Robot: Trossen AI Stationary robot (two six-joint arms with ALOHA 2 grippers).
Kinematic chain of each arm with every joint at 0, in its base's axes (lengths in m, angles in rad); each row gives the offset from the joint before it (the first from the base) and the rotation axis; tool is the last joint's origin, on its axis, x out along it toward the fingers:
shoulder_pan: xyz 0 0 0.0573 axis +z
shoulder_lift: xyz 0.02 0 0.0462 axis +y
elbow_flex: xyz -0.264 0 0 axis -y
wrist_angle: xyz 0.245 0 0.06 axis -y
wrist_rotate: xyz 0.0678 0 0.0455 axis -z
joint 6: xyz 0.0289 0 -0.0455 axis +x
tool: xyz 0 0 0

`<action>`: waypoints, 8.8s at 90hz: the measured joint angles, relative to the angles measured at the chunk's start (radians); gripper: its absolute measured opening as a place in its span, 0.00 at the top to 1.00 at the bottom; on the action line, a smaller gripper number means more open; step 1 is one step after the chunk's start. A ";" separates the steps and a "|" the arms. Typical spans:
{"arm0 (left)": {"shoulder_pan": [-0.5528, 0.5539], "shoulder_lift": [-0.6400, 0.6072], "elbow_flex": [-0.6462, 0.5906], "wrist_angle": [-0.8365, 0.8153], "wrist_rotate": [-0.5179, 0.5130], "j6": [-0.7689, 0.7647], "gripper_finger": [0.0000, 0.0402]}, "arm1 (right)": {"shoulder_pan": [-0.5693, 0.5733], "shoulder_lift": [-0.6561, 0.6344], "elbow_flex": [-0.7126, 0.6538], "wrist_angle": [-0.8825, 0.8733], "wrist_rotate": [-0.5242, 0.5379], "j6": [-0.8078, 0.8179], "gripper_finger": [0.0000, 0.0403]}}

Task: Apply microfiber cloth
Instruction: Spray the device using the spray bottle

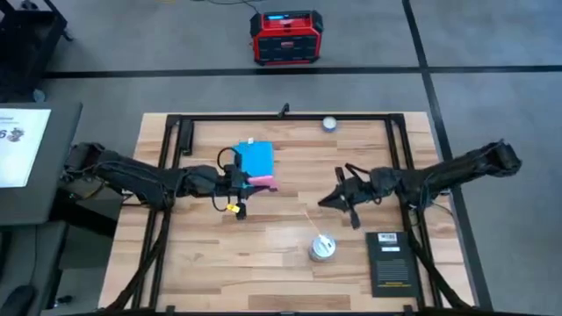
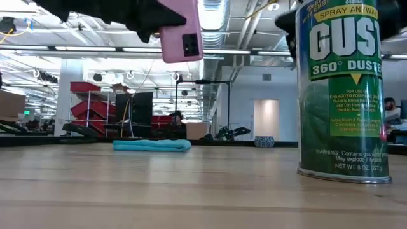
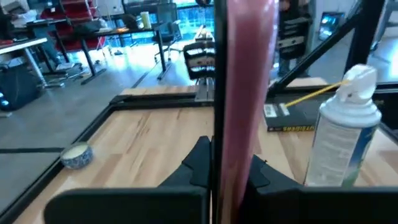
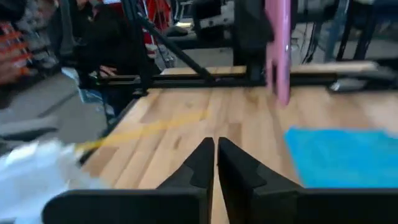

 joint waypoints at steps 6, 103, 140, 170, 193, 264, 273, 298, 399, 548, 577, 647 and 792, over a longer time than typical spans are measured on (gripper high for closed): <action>0.006 0.000 0.012 -0.005 0.020 0.012 1.00 | -0.018 0.018 0.058 -0.036 -0.011 -0.039 0.91; 0.001 0.003 0.038 -0.054 0.046 -0.026 1.00 | -0.166 0.480 0.503 0.027 -0.273 -0.092 0.70; 0.001 0.003 0.038 -0.054 0.029 -0.031 1.00 | -0.184 0.502 0.539 0.023 -0.224 -0.105 0.95; -0.010 0.003 0.038 -0.054 0.033 -0.055 0.93 | -0.189 0.499 0.539 0.017 -0.208 -0.108 0.96; -0.026 0.002 0.038 -0.072 0.040 -0.065 0.88 | -0.187 0.499 0.539 0.012 -0.201 -0.126 0.96; -0.024 -0.034 0.039 -0.020 0.007 -0.029 0.87 | -0.171 0.445 0.538 0.011 -0.081 -0.195 0.96; -0.024 -0.044 0.037 0.004 0.003 0.000 0.87 | -0.164 0.444 0.538 0.021 -0.060 -0.207 0.96; -0.028 -0.120 0.036 -0.022 0.005 0.012 0.87 | -0.164 0.442 0.540 0.028 -0.053 -0.212 0.96; -0.030 -0.096 0.037 -0.083 -0.053 0.031 0.99 | -0.161 0.439 0.538 -0.098 -0.089 -0.193 0.76; -0.100 0.179 0.009 0.222 -0.465 -0.002 0.99 | 0.252 0.211 0.651 -0.930 0.179 0.160 1.00; -0.106 0.138 -0.176 0.521 -0.415 -0.071 0.99 | 0.281 0.251 0.647 -0.899 0.145 0.230 1.00; -0.105 0.342 -0.080 0.603 -0.411 -0.107 0.99 | 0.290 0.297 0.728 -1.027 0.122 0.291 1.00; -0.205 0.346 0.000 0.476 -0.588 -0.133 0.99 | 0.288 0.371 0.794 -1.106 0.091 0.316 1.00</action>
